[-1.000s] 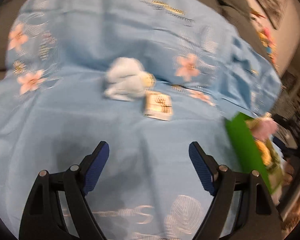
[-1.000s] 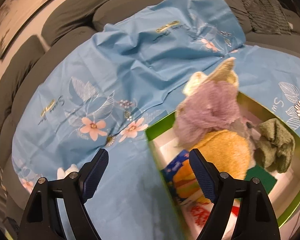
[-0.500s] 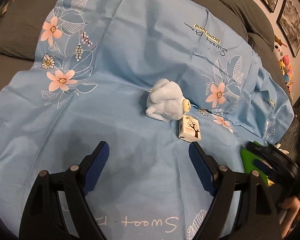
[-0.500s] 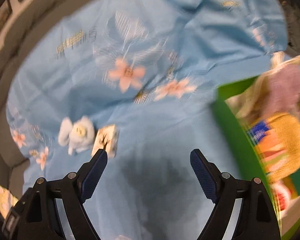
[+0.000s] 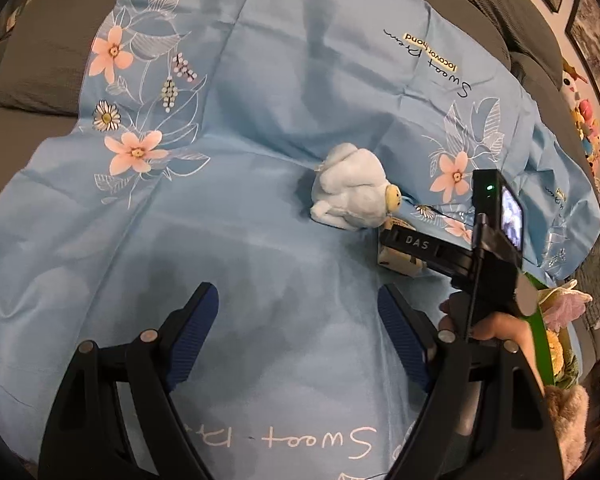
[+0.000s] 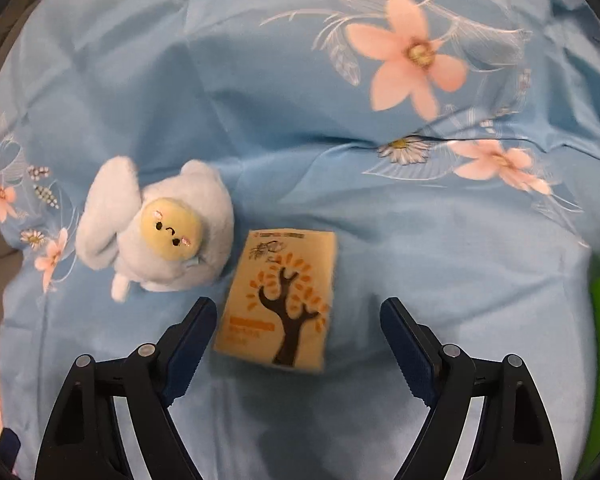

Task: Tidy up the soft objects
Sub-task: 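Move the right gripper to the white tree-print tissue pack and grasp it, then lift the tree-print tissue pack and carry it toward the green box, then lower the tree-print tissue pack into the green box and open the right gripper, then move the right gripper to the grey-white plush elephant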

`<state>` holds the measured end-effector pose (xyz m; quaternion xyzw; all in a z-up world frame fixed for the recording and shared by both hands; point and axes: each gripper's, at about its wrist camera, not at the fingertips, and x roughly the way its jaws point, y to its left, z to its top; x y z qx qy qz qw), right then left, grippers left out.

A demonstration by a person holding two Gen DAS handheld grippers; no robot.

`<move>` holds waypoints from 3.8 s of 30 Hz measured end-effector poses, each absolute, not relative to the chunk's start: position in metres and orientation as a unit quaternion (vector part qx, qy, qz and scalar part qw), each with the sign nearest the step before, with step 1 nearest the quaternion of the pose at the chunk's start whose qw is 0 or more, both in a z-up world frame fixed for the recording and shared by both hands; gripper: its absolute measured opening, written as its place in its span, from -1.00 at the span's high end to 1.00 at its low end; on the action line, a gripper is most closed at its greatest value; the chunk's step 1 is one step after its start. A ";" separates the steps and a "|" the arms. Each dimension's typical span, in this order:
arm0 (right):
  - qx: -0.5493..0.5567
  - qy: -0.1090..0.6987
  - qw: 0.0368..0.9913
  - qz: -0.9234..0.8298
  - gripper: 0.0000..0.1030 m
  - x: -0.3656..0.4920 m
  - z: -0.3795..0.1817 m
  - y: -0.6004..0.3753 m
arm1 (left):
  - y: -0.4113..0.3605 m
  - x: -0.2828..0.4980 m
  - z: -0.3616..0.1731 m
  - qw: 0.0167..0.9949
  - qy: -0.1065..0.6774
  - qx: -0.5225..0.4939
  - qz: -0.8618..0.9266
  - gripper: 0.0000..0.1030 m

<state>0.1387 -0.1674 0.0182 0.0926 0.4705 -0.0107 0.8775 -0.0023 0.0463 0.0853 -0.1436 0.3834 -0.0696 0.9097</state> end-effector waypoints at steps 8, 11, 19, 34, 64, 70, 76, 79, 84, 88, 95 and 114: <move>0.093 0.482 0.871 -0.020 -0.02 0.121 0.018 -0.170 | 0.047 -0.003 0.084 0.908 0.385 -0.148 -0.066 -0.57; 0.116 0.490 0.864 -0.015 -0.02 0.101 0.028 -0.175 | 0.046 -0.003 0.084 0.906 0.389 -0.151 -0.073 -0.57; 0.116 0.483 0.868 0.009 -0.03 0.017 0.052 -0.174 | 0.044 -0.003 0.079 0.898 0.397 -0.170 -0.080 -0.54; 0.200 0.459 0.865 0.026 -0.50 -0.025 0.058 -0.215 | 0.011 -0.007 0.057 0.855 0.450 -0.195 -0.167 -0.18; 0.320 0.354 0.878 0.021 0.10 -0.067 0.109 -0.318 | -0.129 -0.046 0.101 0.826 0.384 -0.131 -0.391 0.62; 0.323 0.300 0.896 -0.059 0.10 -0.105 0.129 -0.377 | -0.202 -0.050 0.120 0.798 0.371 -0.112 -0.461 0.61; 0.368 0.279 0.879 -0.120 0.10 -0.124 0.117 -0.443 | -0.277 -0.054 0.122 0.772 0.384 -0.079 -0.500 0.61; 0.385 0.289 0.865 -0.139 0.10 -0.122 0.104 -0.463 | -0.308 -0.049 0.112 0.757 0.406 -0.064 -0.508 0.61; 0.383 0.335 0.843 -0.172 0.09 -0.110 0.080 -0.477 | -0.337 -0.041 0.090 0.749 0.446 -0.034 -0.489 0.58; 0.373 0.349 0.838 -0.191 0.09 -0.103 0.075 -0.479 | -0.345 -0.038 0.081 0.750 0.456 -0.019 -0.479 0.54; 0.362 0.351 0.841 -0.195 0.09 -0.101 0.076 -0.473 | -0.340 -0.039 0.078 0.748 0.459 -0.030 -0.479 0.55; 0.267 0.220 0.933 -0.097 -0.70 -0.120 0.147 -0.365 | -0.124 -0.045 0.128 0.846 0.382 -0.123 -0.352 -0.57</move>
